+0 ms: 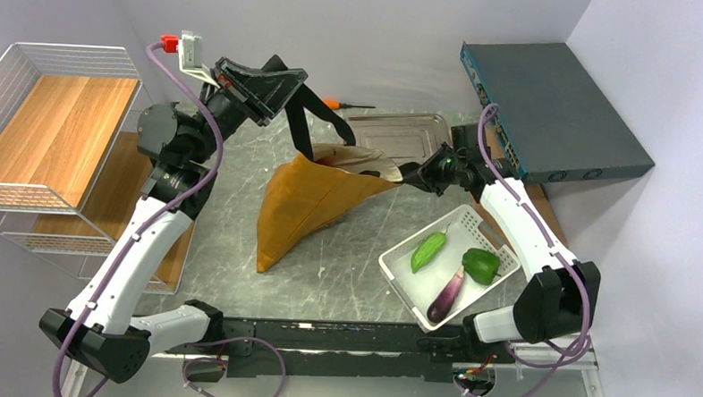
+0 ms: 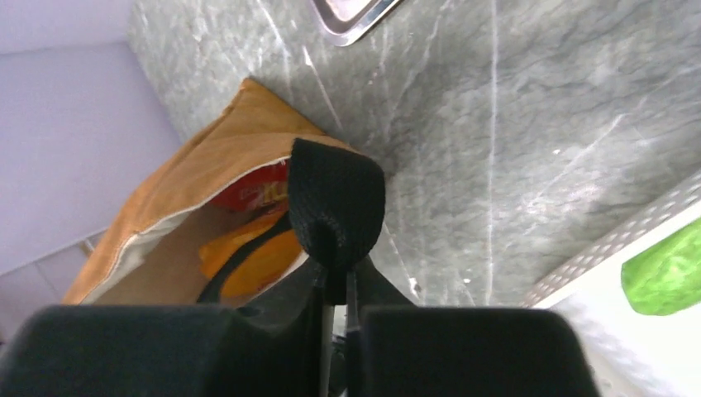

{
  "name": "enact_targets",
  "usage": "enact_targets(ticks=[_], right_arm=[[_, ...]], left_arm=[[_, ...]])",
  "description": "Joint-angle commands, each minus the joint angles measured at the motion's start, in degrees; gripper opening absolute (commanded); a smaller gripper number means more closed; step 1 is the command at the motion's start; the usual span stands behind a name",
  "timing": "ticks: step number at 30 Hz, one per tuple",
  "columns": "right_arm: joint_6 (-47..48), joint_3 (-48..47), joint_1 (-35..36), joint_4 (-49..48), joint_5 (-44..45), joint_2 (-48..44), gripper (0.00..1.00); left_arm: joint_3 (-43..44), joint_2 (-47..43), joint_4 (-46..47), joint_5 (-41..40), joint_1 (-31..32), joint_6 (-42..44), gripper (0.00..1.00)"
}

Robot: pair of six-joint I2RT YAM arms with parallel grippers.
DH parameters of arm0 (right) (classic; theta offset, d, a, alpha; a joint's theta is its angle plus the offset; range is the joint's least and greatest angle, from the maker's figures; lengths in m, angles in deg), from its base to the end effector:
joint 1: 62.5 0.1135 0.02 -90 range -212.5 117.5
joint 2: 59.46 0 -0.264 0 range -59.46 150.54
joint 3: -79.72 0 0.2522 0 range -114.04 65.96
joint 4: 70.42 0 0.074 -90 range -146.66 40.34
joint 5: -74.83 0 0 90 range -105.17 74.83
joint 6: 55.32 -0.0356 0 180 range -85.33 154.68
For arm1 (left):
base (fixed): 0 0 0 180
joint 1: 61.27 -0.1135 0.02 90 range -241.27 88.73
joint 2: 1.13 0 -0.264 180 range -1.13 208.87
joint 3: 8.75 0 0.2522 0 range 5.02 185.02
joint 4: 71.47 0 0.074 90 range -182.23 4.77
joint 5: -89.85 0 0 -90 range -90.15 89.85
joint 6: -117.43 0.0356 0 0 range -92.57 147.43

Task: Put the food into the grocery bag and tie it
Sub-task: Tie the grocery bag at the center of the board.

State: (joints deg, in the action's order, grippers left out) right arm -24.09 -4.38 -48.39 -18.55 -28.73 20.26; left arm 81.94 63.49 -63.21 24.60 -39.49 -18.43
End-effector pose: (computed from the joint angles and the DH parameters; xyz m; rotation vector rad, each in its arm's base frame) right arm 0.2867 0.0807 0.3125 0.8611 2.4072 0.8343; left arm 0.1999 -0.0959 0.5228 0.2040 1.0979 -1.2750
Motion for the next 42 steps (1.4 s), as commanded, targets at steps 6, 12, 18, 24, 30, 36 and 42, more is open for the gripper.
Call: enact_targets(ticks=[6, 12, 18, 24, 30, 36, 42], right_arm=[[-0.6, -9.4, 0.1, -4.2, -5.5, -2.3, 0.0], [-9.6, -5.8, -0.2, -34.9, -17.4, -9.1, 0.0], [-28.1, -3.1, 0.1, -72.2, -23.6, -7.6, 0.0], [-33.1, -9.9, 0.7, -79.4, -29.1, -1.1, 0.0], [-33.7, -11.9, 0.8, -80.0, -30.1, 0.5, 0.0], [-36.2, -11.5, 1.1, -83.6, -29.8, 0.9, 0.0], [-36.3, -13.4, 1.9, -83.2, -31.5, 3.0, 0.0]], left_arm=[[-0.1, -1.4, 8.6, -0.8, 0.0, -1.1, 0.0], [-2.2, -2.5, 3.7, 1.5, 0.0, 1.8, 0.0], [-8.1, -6.0, -3.3, -1.8, 0.0, 5.9, 0.0], [-14.6, -2.2, -1.8, 0.6, 0.0, 7.1, 0.0], [-13.2, 6.9, 4.2, 5.6, 0.5, 3.6, 0.0], [-8.9, 15.2, 8.2, 11.1, 1.2, 3.6, 0.0], [0.9, 22.7, 7.3, 18.1, 2.6, 5.3, 0.0]])
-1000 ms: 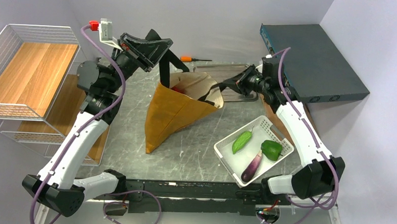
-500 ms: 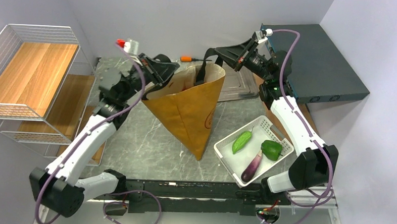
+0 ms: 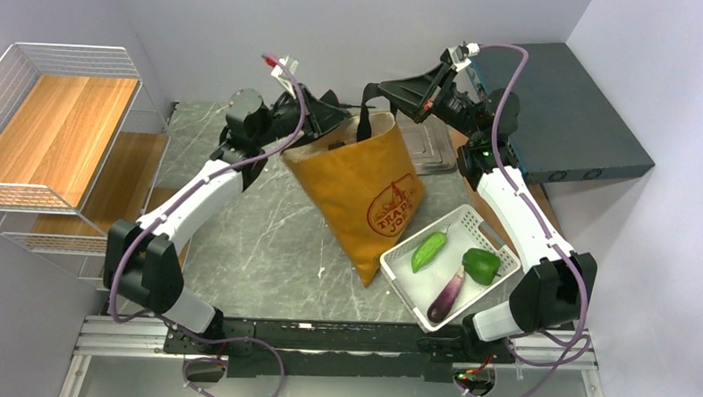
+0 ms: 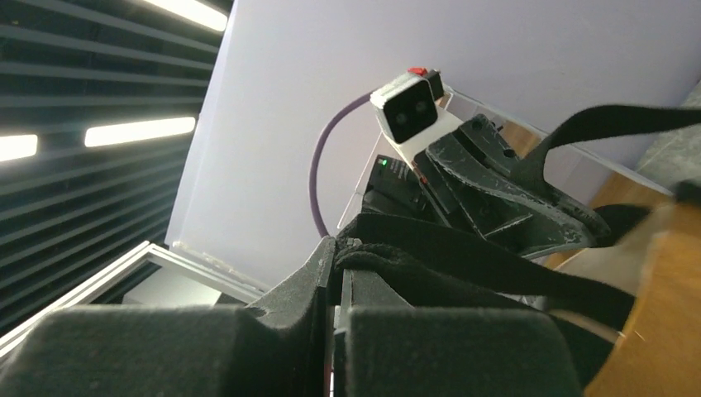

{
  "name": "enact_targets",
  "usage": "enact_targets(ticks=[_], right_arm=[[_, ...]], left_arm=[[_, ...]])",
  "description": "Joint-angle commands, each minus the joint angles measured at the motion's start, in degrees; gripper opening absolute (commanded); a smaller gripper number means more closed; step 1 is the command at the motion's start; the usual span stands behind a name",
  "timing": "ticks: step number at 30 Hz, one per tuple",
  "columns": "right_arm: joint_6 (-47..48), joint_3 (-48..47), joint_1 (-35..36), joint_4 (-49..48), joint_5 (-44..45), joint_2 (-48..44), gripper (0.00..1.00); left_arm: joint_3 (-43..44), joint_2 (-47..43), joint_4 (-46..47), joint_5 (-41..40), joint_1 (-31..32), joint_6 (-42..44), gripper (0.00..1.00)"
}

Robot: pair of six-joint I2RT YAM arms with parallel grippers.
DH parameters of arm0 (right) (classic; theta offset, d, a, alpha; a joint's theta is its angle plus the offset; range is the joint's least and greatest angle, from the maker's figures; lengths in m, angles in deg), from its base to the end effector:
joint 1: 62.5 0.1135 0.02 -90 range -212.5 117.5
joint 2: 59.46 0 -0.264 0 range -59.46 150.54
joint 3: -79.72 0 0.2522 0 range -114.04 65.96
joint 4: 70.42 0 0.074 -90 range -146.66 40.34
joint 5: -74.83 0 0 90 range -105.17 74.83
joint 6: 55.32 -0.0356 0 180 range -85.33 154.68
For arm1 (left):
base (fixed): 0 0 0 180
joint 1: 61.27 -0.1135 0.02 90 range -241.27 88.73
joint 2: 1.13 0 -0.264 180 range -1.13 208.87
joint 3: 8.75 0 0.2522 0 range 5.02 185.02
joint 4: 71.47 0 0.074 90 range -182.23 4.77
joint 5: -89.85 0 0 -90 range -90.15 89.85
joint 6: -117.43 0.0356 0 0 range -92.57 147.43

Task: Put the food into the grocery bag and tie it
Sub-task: Tie the grocery bag at the center of the board.

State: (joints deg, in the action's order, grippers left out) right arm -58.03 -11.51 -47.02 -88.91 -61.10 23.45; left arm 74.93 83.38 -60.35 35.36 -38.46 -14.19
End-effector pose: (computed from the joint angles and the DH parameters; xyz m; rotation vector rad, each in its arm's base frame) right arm 0.3065 0.1114 0.4565 0.1101 1.5554 2.0101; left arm 0.3130 -0.1541 0.3910 0.3154 1.5390 -1.3341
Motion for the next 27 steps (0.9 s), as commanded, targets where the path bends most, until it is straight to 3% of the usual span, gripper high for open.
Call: enact_targets(ticks=[1, 6, 12, 16, 19, 27], right_arm=[[-2.2, -6.9, 0.5, -12.6, 0.8, 0.3, 0.0], [-0.5, -11.8, 0.6, -8.7, -1.3, 3.1, 0.0], [-8.9, -17.2, 1.5, -15.9, -8.5, 8.4, 0.0], [-13.2, -16.5, 1.9, -20.7, -11.7, 8.8, 0.0], [-14.8, -15.6, 2.0, -22.9, -13.1, 8.3, 0.0], [-17.1, -18.9, 4.7, -25.1, -15.5, 10.6, 0.0]], left_arm=[[9.5, 3.7, 4.4, 9.4, 2.1, 1.8, 0.0], [13.2, 5.5, -1.4, 11.2, 5.2, 7.9, 0.0], [16.3, 7.7, -3.8, 5.3, 5.8, 10.0, 0.0], [22.9, 8.4, -13.9, 2.3, 4.7, 17.2, 0.0], [24.8, 6.5, -22.0, -5.2, 3.2, 22.0, 0.0], [22.9, 4.8, -22.7, -4.4, 4.6, 28.9, 0.0]])
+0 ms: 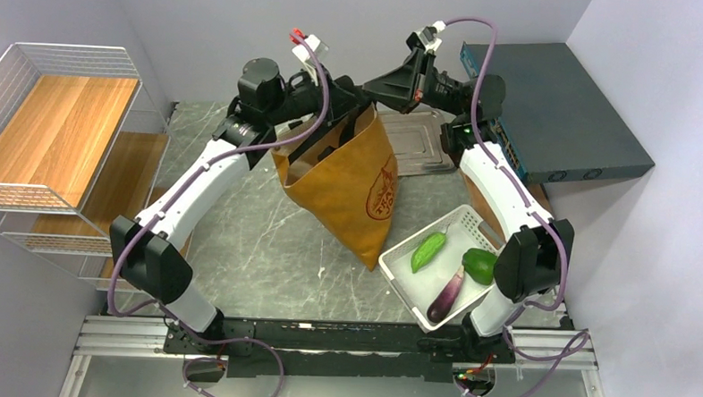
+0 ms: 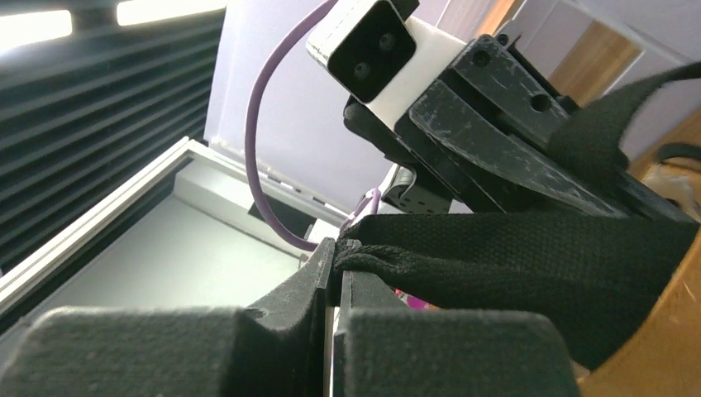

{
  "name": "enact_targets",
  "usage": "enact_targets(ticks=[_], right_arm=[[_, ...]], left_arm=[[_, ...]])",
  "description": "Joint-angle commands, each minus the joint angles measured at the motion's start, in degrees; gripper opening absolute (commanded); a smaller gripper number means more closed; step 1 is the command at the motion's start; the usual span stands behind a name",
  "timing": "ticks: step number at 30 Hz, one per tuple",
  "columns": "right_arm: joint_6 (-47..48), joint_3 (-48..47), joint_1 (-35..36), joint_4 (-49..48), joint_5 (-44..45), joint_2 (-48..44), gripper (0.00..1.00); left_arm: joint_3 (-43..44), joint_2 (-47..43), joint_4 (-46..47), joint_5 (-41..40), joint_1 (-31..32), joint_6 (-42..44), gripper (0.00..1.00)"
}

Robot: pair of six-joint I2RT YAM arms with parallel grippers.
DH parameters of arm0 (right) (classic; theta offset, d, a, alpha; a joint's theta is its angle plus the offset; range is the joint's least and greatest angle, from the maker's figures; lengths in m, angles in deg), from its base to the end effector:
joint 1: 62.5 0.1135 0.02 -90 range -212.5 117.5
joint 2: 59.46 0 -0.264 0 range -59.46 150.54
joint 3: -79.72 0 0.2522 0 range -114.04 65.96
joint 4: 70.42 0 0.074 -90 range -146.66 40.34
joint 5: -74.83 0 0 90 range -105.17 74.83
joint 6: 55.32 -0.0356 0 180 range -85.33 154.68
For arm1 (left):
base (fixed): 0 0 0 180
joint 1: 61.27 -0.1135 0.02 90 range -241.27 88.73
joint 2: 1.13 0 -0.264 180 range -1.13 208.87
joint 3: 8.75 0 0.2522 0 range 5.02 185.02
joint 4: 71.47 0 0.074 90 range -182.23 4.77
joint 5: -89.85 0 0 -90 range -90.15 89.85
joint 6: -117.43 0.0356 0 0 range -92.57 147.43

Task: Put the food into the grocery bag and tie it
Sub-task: Tie the grocery bag at the center of the board.

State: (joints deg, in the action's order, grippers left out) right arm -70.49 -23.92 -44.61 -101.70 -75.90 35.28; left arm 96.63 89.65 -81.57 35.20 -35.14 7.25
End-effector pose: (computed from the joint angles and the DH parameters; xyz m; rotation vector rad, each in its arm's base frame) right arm 0.3338 0.1404 0.4746 -0.2281 1.6321 2.2236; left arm 0.3234 -0.1816 0.4491 0.6034 1.4937 -1.0941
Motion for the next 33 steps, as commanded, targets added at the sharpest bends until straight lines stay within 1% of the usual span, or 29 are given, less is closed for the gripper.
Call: enact_targets(ticks=[1, 3, 4, 6, 9, 12, 14, 23, 25, 28, 30, 33], right_arm=[[-5.6, -7.5, 2.8, -13.1, -1.3, -0.3, 0.0], [-8.3, -8.9, 3.4, -16.0, -2.1, 0.9, 0.0], [-9.6, -8.7, 3.4, -17.4, -2.0, 1.3, 0.0], [-10.0, -7.7, 3.4, -18.0, -2.2, 1.2, 0.0], [-7.7, -7.3, 3.6, -15.8, -2.8, 0.6, 0.0], [-7.4, -8.1, 3.8, -15.4, -3.2, 0.7, 0.0], [-7.1, -8.4, 3.9, -15.0, -3.3, 0.7, 0.0], [-0.9, -9.3, 5.0, -7.7, -1.8, -0.1, 0.0], [0.5, -9.5, 5.1, -5.9, -0.6, -0.1, 0.0], [2.0, -10.2, 5.1, -3.2, 2.8, 0.4, 0.0], [4.1, -11.3, 5.1, 0.1, 4.1, 0.7, 0.0], [9.6, -12.2, 5.1, 7.2, 5.6, 0.2, 0.0]], left_arm=[[0.6, -2.2, -2.2, -5.4, 1.5, 8.4, 0.0], [-0.1, -4.0, -1.8, -5.0, 0.8, 7.9, 0.0], [1.0, -5.2, -3.1, -4.2, 0.6, 8.1, 0.0], [4.4, -6.8, -8.7, -4.2, 0.5, 11.6, 0.0], [4.9, -9.5, -14.4, -9.4, 0.3, 16.2, 0.0], [0.8, -12.3, -13.1, -14.2, -0.3, 16.6, 0.0], [-0.4, -12.9, -11.1, -15.4, -0.5, 15.7, 0.0], [3.2, -6.1, -2.1, -4.4, 1.4, 9.3, 0.0], [4.4, -5.3, -2.6, -1.8, 2.6, 9.1, 0.0], [4.4, -6.8, -3.6, 1.3, 4.4, 9.2, 0.0], [3.3, -8.7, -5.8, 3.5, 5.2, 9.1, 0.0], [2.0, -11.4, -8.3, 6.2, 6.3, 8.9, 0.0]])
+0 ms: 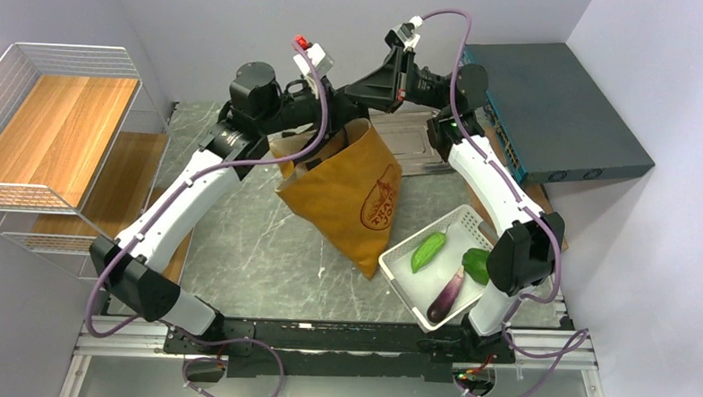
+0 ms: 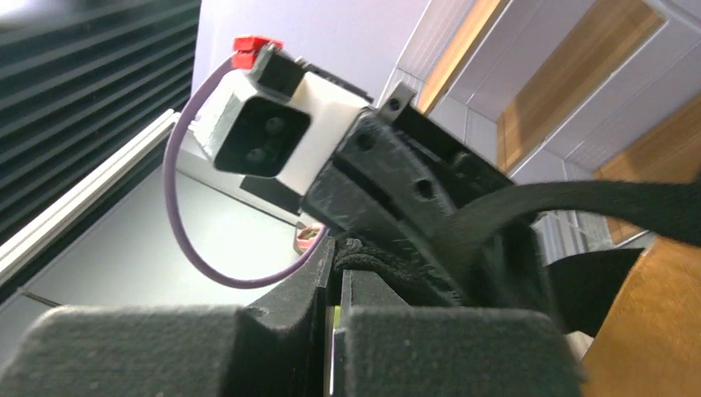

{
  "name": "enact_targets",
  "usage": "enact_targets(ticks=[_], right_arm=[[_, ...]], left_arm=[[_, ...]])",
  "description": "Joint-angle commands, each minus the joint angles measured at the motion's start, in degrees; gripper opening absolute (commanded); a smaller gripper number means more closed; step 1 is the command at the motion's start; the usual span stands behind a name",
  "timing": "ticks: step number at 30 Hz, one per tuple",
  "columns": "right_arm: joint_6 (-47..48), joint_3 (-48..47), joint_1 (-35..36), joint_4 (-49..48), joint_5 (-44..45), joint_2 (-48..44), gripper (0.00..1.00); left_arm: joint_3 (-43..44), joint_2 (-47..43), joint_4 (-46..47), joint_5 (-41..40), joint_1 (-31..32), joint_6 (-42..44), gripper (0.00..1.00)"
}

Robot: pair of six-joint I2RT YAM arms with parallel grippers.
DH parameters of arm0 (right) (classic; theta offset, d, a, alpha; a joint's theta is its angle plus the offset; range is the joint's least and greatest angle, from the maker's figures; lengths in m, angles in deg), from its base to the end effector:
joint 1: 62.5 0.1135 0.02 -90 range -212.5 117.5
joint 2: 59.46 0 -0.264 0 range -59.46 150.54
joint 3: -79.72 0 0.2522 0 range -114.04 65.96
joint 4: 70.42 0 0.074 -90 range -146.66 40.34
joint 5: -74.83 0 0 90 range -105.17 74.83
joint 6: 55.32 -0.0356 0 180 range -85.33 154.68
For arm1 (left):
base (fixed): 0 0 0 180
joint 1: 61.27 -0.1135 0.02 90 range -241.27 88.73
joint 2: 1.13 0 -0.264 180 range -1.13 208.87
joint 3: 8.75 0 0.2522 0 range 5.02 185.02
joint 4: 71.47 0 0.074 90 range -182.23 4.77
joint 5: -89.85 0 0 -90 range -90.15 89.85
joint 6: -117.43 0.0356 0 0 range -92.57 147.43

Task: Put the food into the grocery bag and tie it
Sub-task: Tie the grocery bag at the center of the board.

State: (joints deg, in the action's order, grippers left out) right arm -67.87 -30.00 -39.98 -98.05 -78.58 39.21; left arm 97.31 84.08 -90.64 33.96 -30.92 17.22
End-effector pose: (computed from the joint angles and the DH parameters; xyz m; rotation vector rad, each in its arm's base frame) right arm 0.3365 0.1740 0.4790 -0.3614 1.6841 2.2542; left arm 0.2808 -0.1875 0.4694 0.7588 1.4514 -1.0068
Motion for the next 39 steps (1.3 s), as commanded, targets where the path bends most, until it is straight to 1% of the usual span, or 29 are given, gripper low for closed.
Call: enact_targets(ticks=[1, 5, 8, 13, 16, 19, 27, 31, 33, 36, 39], right_arm=[[8.5, -6.2, 0.5, 5.4, 8.7, -4.0, 0.0], [10.9, -4.7, 0.4, 8.5, 10.4, -5.0, 0.0], [12.5, -4.6, 0.5, 11.0, 11.2, -5.5, 0.0], [15.4, -5.7, 0.5, 14.8, 11.1, -6.1, 0.0], [16.8, -6.4, 0.5, 17.0, 11.4, -6.3, 0.0], [18.2, -7.3, 0.5, 18.7, 11.6, -6.7, 0.0], [22.6, -10.1, 0.5, 24.6, 12.7, -8.1, 0.0], [22.8, -9.6, 0.7, 25.2, 13.3, -9.1, 0.0], [23.8, -10.0, 1.1, 26.5, 13.8, -9.4, 0.0], [25.8, -10.8, 1.6, 29.8, 14.3, -9.7, 0.0], [26.4, -10.2, 1.9, 30.6, 14.7, -10.4, 0.0]], left_arm=[[1.0, -6.6, 0.2, 8.2, 2.4, -1.3, 0.0], [1.0, -8.6, -0.3, 11.6, 2.8, -2.8, 0.0], [1.0, -8.4, 1.9, 15.0, 2.8, -5.3, 0.0], [0.8, -6.3, 9.0, 19.5, 3.7, -11.8, 0.0], [0.8, -5.2, 12.4, 19.5, 4.5, -14.6, 0.0], [0.8, -5.0, 12.1, 17.4, 4.7, -14.0, 0.0], [-1.6, -5.1, 3.3, 8.4, 4.6, -7.0, 0.0], [-6.0, -6.3, 4.9, 3.0, 4.7, -6.4, 0.0], [-6.8, -6.0, 5.0, 1.6, 4.7, -6.3, 0.0], [-6.0, -4.8, 5.0, -1.1, 4.7, -5.5, 0.0], [-4.0, -3.6, 3.8, -5.6, 4.7, -3.4, 0.0]])
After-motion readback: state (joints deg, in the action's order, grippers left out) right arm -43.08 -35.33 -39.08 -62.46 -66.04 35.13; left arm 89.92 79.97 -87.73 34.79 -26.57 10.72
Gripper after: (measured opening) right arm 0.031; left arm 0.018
